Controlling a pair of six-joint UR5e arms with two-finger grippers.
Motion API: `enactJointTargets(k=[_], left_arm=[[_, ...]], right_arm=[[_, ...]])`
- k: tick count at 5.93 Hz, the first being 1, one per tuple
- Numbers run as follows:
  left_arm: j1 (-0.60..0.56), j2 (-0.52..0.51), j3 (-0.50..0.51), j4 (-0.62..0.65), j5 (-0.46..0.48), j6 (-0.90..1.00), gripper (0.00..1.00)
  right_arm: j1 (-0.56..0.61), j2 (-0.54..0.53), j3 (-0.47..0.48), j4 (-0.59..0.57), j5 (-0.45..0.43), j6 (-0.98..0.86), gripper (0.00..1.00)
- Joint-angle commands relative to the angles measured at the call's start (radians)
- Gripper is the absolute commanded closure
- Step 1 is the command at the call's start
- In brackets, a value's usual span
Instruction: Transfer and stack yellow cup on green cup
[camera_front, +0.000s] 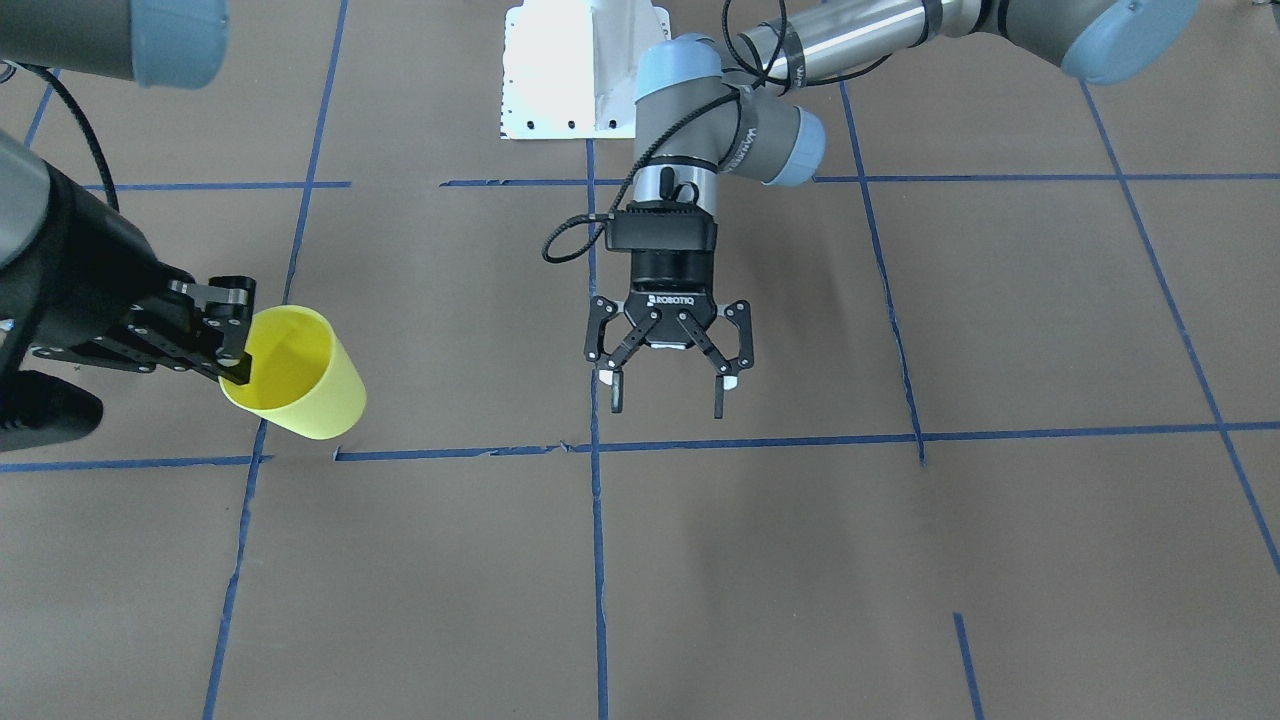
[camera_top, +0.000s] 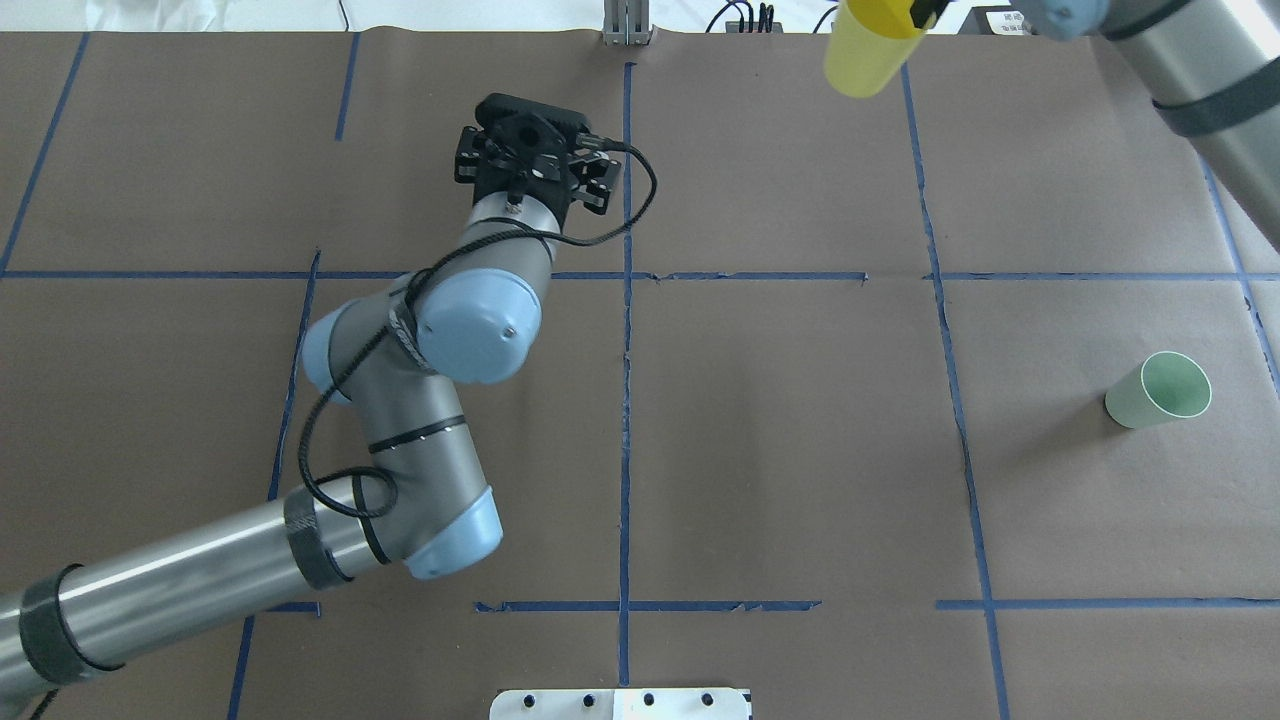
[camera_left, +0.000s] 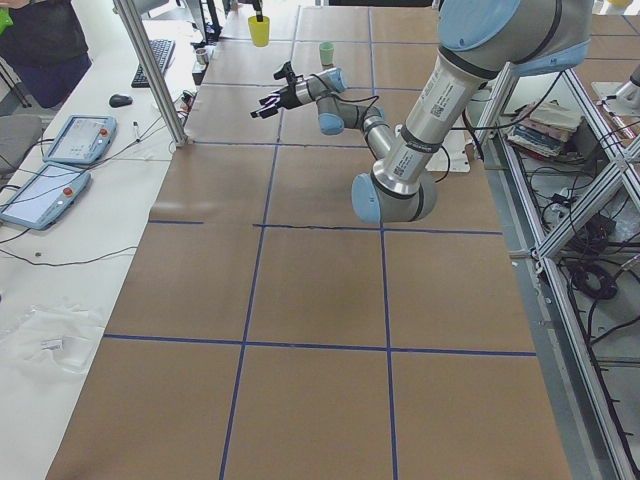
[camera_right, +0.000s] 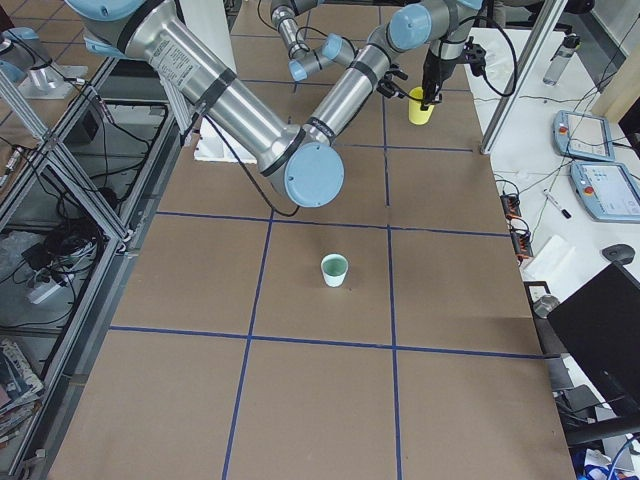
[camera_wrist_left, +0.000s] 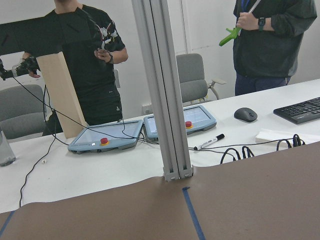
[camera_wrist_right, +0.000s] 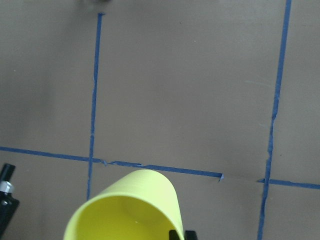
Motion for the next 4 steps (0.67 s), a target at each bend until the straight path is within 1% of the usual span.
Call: enactJointTargets(k=[1, 2, 3, 4], left_arm=[[-0.149, 0.108, -0.084, 0.078, -0.367, 0.004, 0.01], [-0.226, 0.109, -0.131, 0.265, -0.541, 0.005, 0.01], [-0.277, 0.104, -0.179, 0.417, -0.666, 0.005, 0.01], [-0.349, 0.096, -0.205, 0.569, -0.822, 0.007, 0.00]], right_arm=[[0.043, -0.188, 0.180, -0.002, -0.028, -0.114, 1.00], [0.071, -0.288, 0.279, -0.002, -0.030, -0.189, 1.00], [0.082, -0.419, 0.374, 0.003, -0.039, -0.223, 1.00], [0.086, -0.550, 0.438, 0.011, -0.045, -0.322, 1.00]])
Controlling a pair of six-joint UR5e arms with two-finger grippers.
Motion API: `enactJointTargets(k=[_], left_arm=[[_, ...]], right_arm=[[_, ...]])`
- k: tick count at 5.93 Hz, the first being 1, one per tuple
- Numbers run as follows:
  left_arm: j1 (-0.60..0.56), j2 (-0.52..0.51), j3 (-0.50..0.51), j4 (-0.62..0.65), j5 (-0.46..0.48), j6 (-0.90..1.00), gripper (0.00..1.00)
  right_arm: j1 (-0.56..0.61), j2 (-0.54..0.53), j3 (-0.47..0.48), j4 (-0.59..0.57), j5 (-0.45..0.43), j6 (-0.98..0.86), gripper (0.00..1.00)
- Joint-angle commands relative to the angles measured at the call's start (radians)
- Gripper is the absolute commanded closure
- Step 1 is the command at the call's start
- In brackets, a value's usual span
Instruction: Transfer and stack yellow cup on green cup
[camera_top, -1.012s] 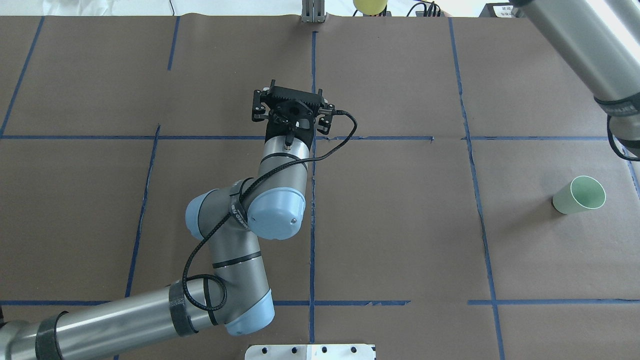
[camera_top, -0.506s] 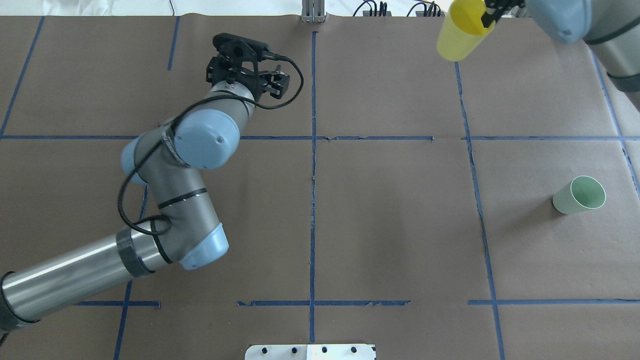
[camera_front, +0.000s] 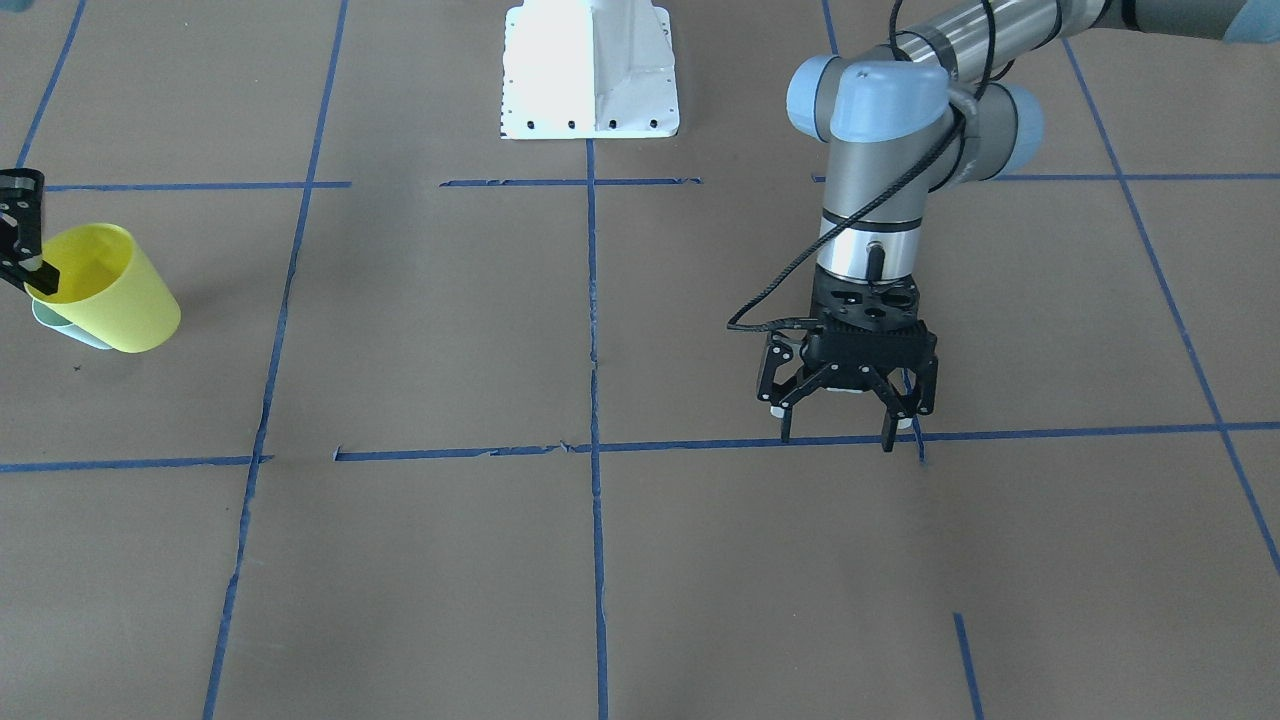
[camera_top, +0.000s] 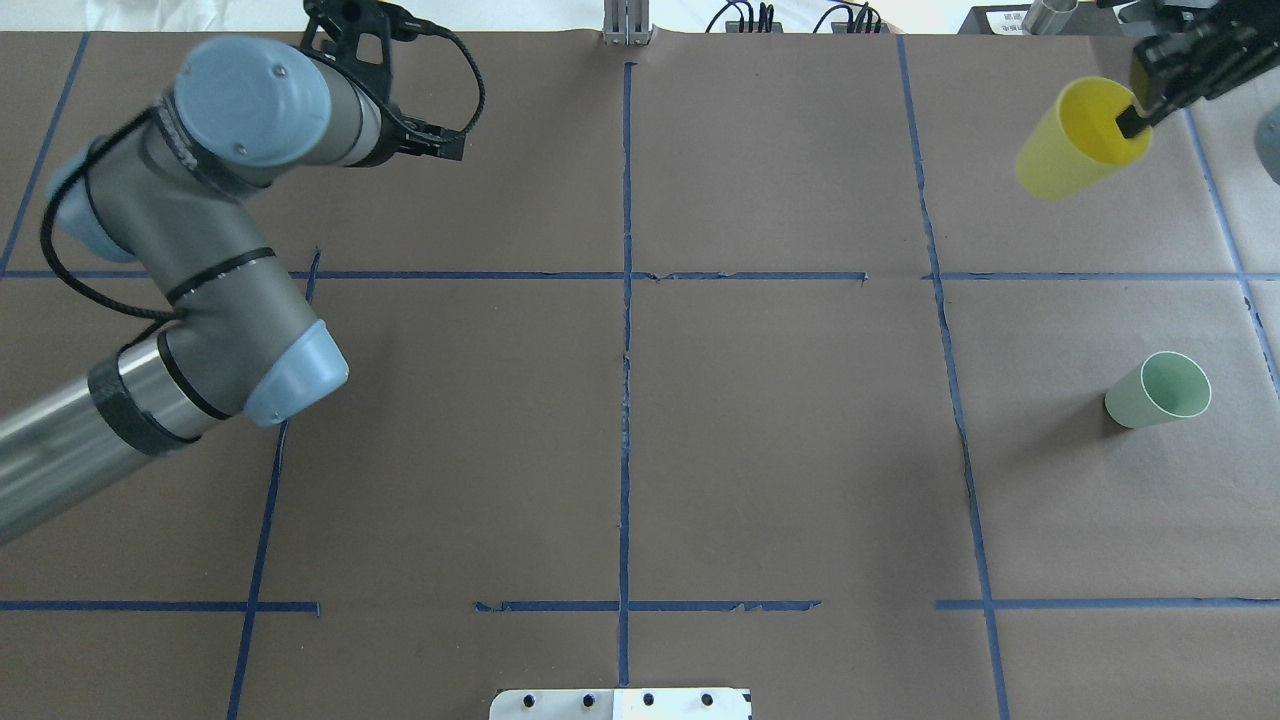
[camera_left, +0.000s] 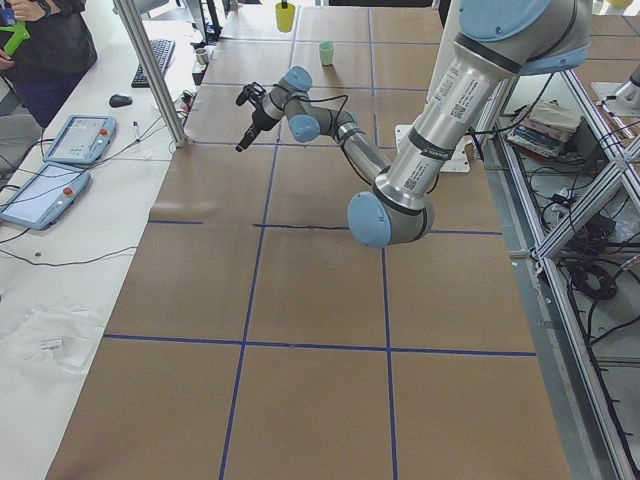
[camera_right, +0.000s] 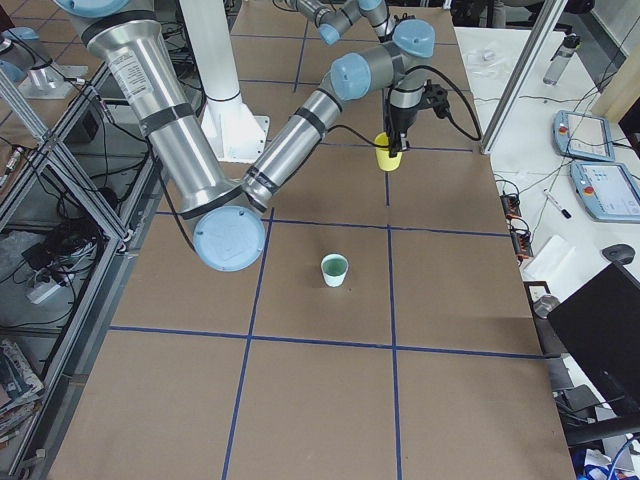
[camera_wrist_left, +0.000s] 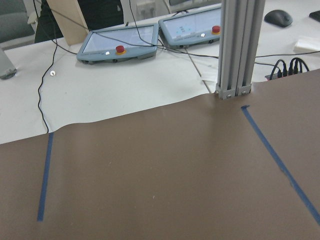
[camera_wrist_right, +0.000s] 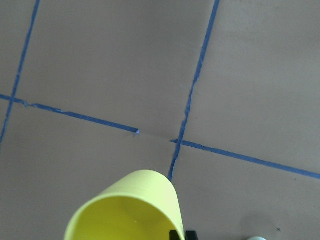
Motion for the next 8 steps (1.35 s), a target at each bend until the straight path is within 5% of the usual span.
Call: enactJointTargets(k=[1, 3, 8], left_arm=[[-0.125, 0.007, -0.057, 0.190, -0.297, 0.004, 0.00], [-0.182, 0.067, -0.092, 0.230, -0.451, 0.185, 0.00], [-0.183, 0.069, -0.123, 0.241, -0.455, 0.188, 0.00]], right_arm=[[0.019, -0.215, 0.103, 0.008, -0.016, -0.146, 1.00], [0.019, -0.403, 0.059, 0.257, -0.019, -0.140, 1.00], [-0.026, -0.406, -0.133, 0.312, -0.018, -0.133, 1.00]])
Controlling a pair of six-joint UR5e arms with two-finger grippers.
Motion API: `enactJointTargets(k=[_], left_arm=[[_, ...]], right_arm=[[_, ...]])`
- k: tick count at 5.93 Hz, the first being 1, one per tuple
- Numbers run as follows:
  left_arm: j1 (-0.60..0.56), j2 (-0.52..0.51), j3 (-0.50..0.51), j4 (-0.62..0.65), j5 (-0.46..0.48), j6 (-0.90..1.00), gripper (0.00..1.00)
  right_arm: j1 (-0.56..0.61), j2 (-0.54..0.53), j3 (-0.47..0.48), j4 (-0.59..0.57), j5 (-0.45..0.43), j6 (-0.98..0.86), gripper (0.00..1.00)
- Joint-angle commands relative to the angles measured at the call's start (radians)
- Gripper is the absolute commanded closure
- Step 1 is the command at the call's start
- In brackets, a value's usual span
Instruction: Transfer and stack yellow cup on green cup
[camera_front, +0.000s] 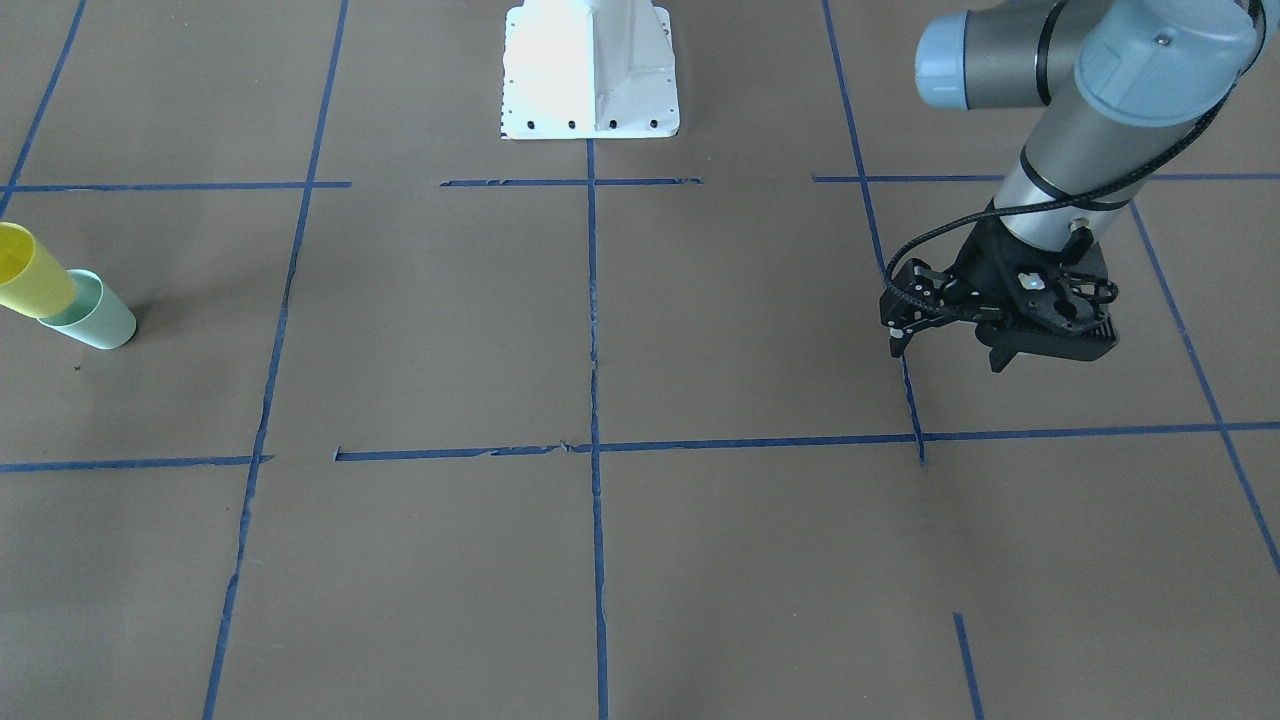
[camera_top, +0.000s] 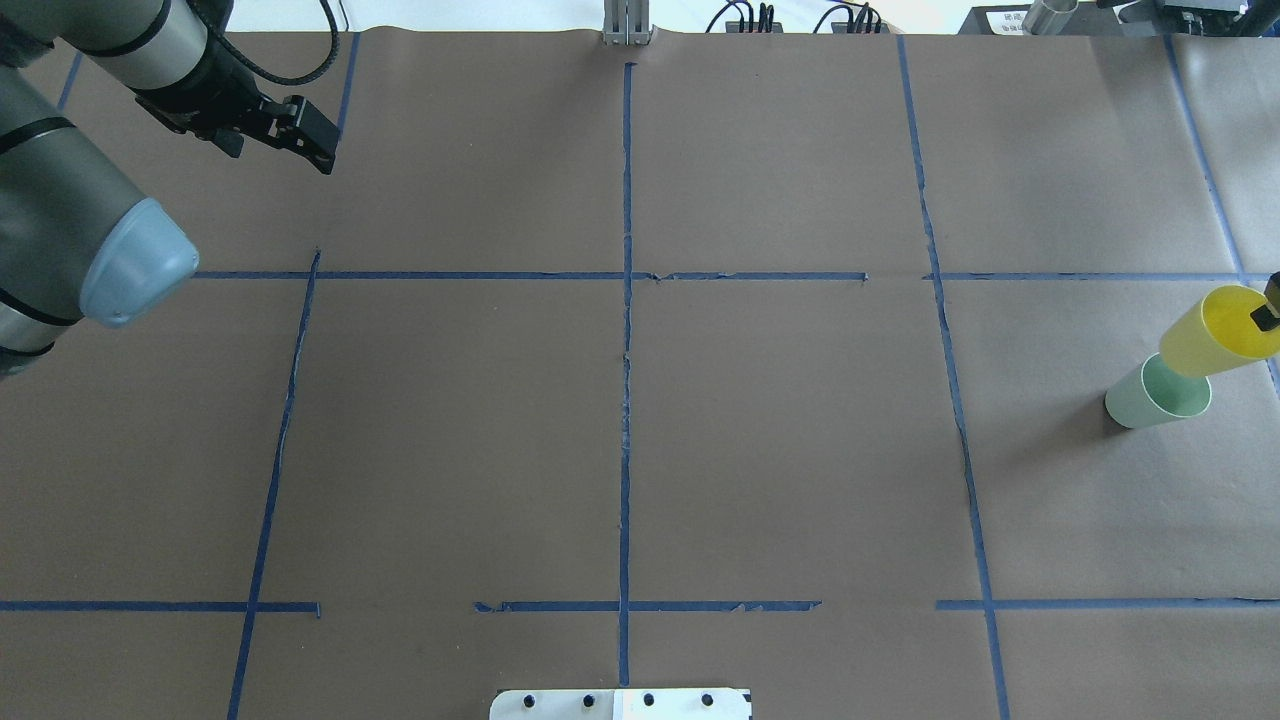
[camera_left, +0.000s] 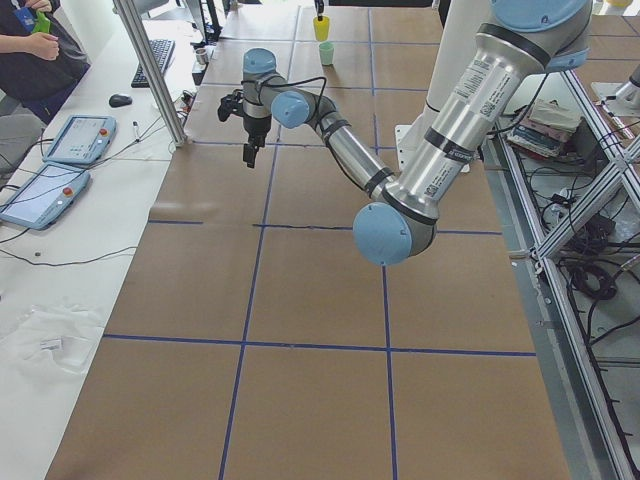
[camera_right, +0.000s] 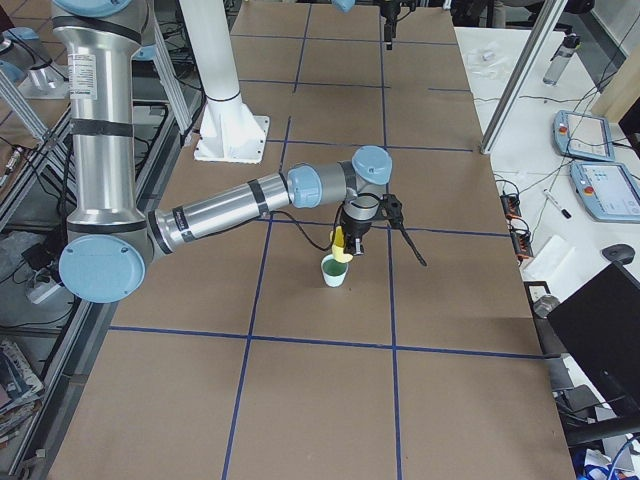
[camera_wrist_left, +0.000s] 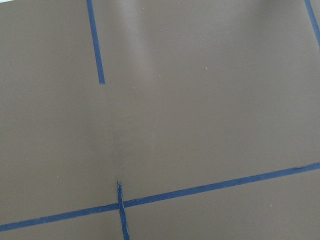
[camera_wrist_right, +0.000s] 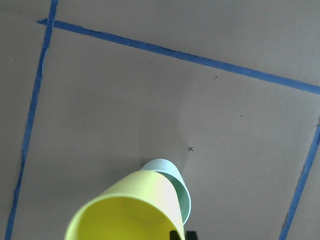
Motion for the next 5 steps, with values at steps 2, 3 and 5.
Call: enactJointTargets(k=[2, 3, 5], left_arm=[[0.001, -0.001, -0.010, 0.013, 0.001, 0.000, 0.00], [0.005, -0.001, -0.010, 0.013, 0.001, 0.000, 0.00], [0.006, -0.001, -0.010, 0.013, 0.001, 0.000, 0.00]], right_arm=[[-0.037, -0.004, -0.027, 0.002, -0.003, -0.001, 1.00], [-0.042, -0.004, -0.033, 0.004, -0.004, -0.001, 1.00], [-0.059, 0.004, -0.056, 0.004, -0.015, -0.004, 0.83]])
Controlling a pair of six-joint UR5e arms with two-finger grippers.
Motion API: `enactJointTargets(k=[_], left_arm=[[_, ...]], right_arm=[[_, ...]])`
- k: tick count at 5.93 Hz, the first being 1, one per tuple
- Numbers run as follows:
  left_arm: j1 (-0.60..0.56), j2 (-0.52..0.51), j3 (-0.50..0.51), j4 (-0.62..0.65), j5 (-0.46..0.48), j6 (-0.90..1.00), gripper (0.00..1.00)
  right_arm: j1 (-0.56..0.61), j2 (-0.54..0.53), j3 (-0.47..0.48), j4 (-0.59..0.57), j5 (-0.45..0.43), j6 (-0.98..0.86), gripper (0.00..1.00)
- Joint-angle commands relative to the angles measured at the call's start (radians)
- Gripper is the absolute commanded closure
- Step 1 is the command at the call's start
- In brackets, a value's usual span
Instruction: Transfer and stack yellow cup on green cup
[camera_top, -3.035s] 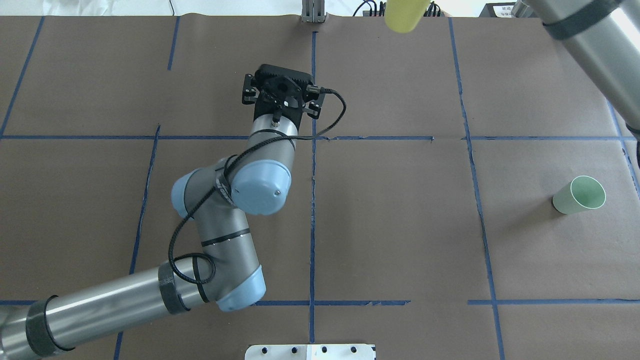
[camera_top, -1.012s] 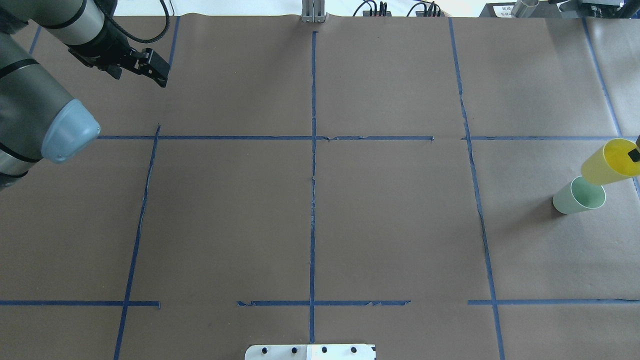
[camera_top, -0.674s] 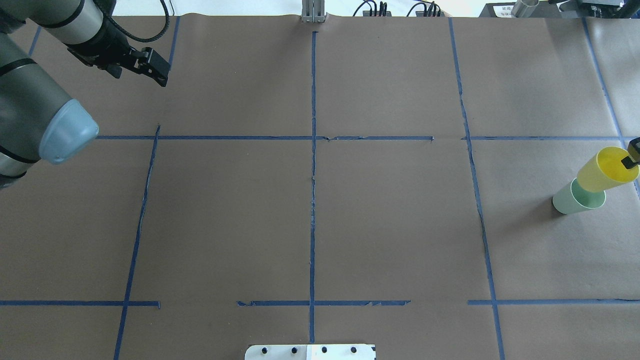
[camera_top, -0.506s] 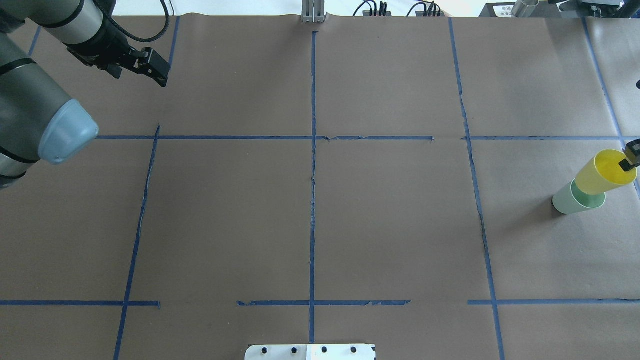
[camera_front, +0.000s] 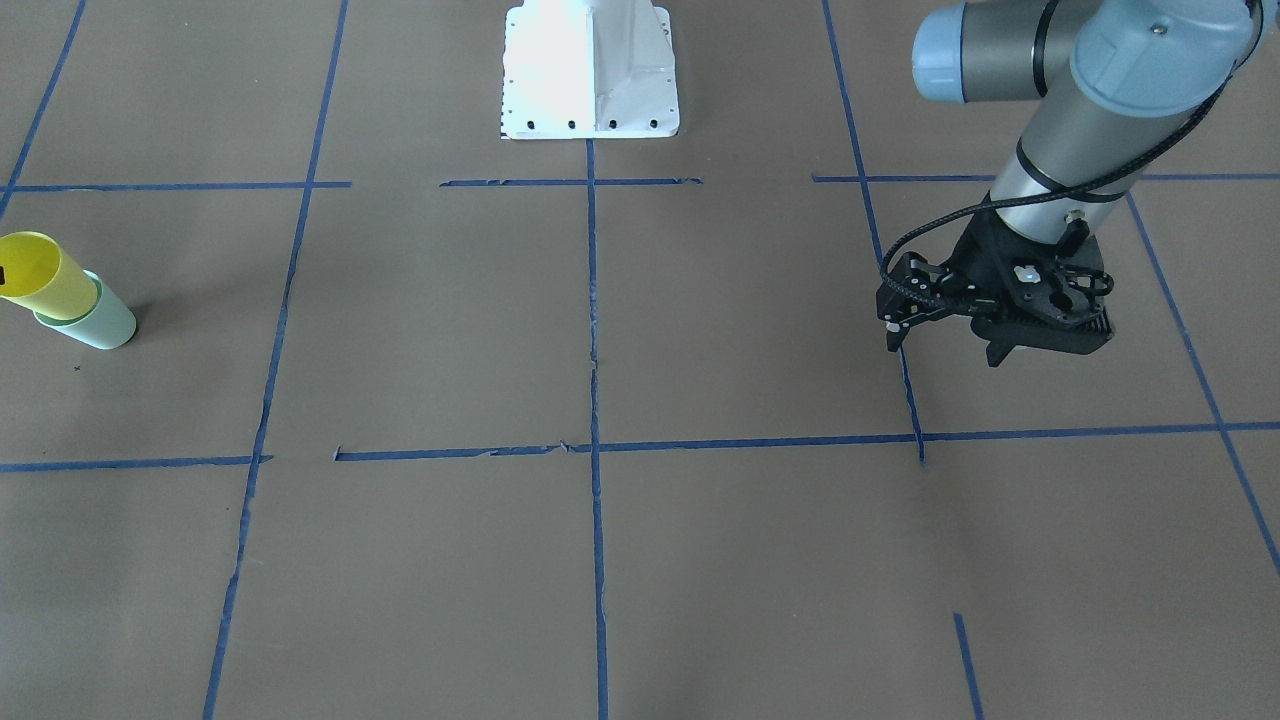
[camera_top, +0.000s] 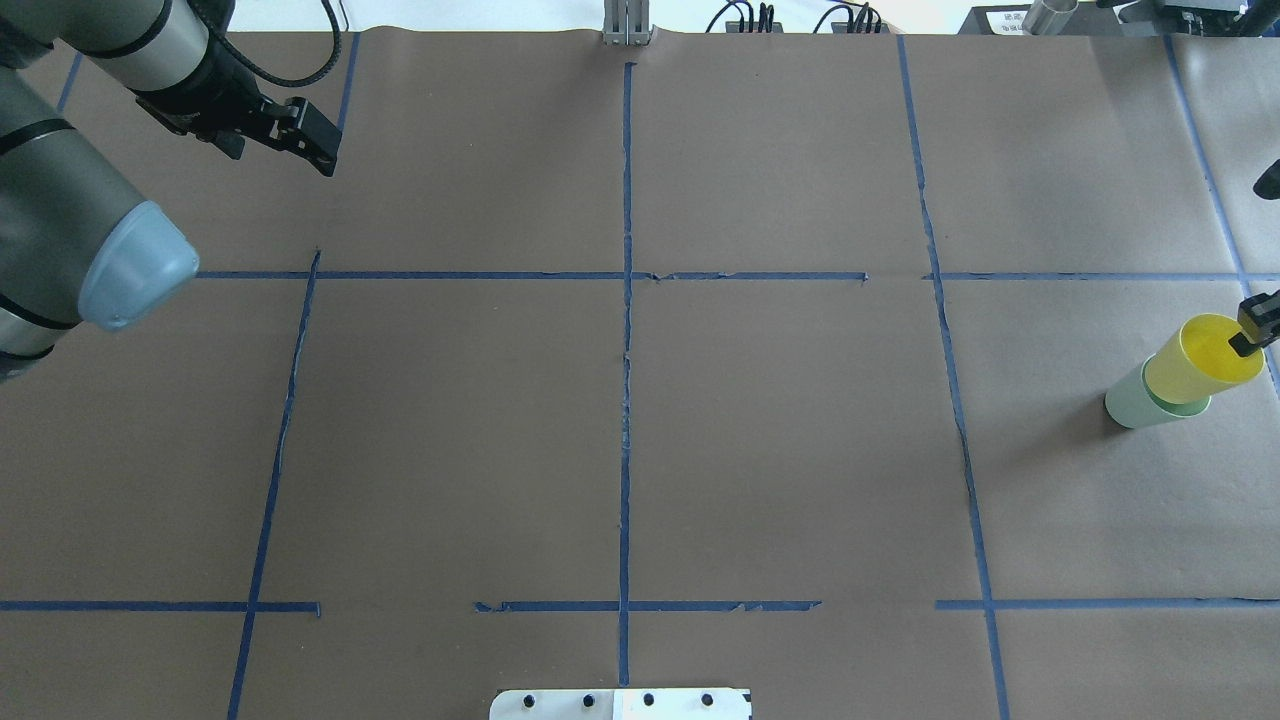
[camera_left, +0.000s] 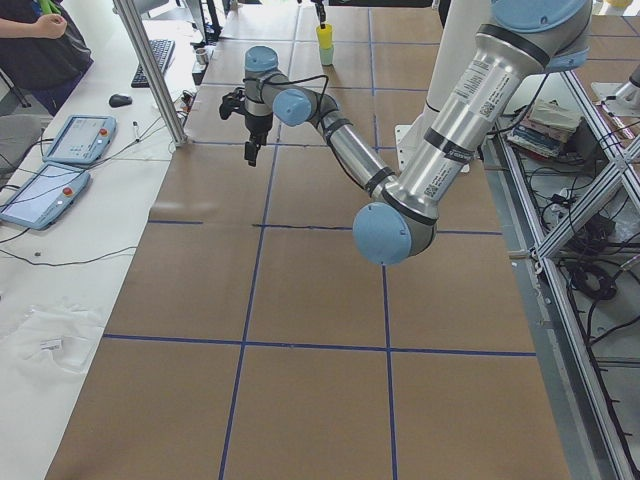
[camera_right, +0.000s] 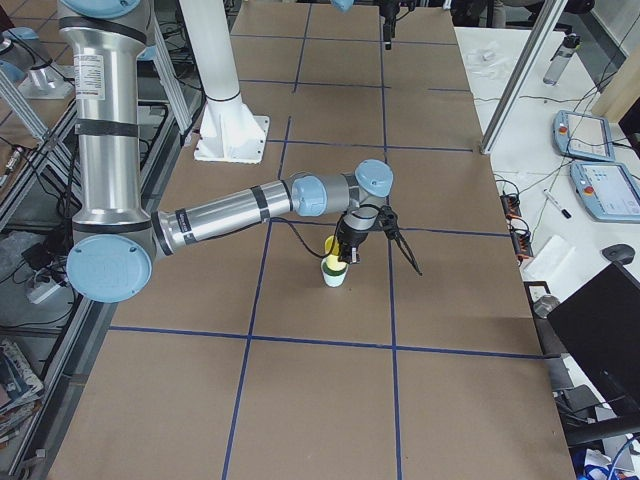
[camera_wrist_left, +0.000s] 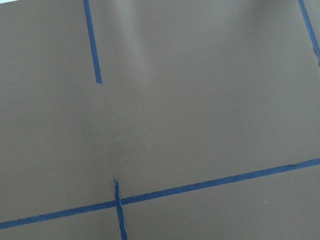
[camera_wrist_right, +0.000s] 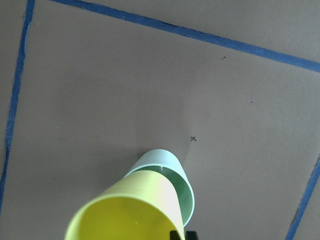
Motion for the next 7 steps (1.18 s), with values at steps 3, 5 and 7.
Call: enactJointTargets(k=[3, 5, 7], left_arm=[[0.000, 0.000, -0.002, -0.001, 0.000, 0.003, 0.00], [-0.005, 0.040, -0.008, 0.024, -0.001, 0.192, 0.00], [-0.151, 0.136, 0.014, 0.028, -0.087, 0.473, 0.00]], right_arm=[[0.004, 0.003, -0.001, -0.001, -0.003, 0.002, 0.00], [0.139, -0.028, 0.012, 0.001, 0.000, -0.033, 0.00], [0.283, -0.142, 0.033, 0.007, 0.004, -0.104, 0.00]])
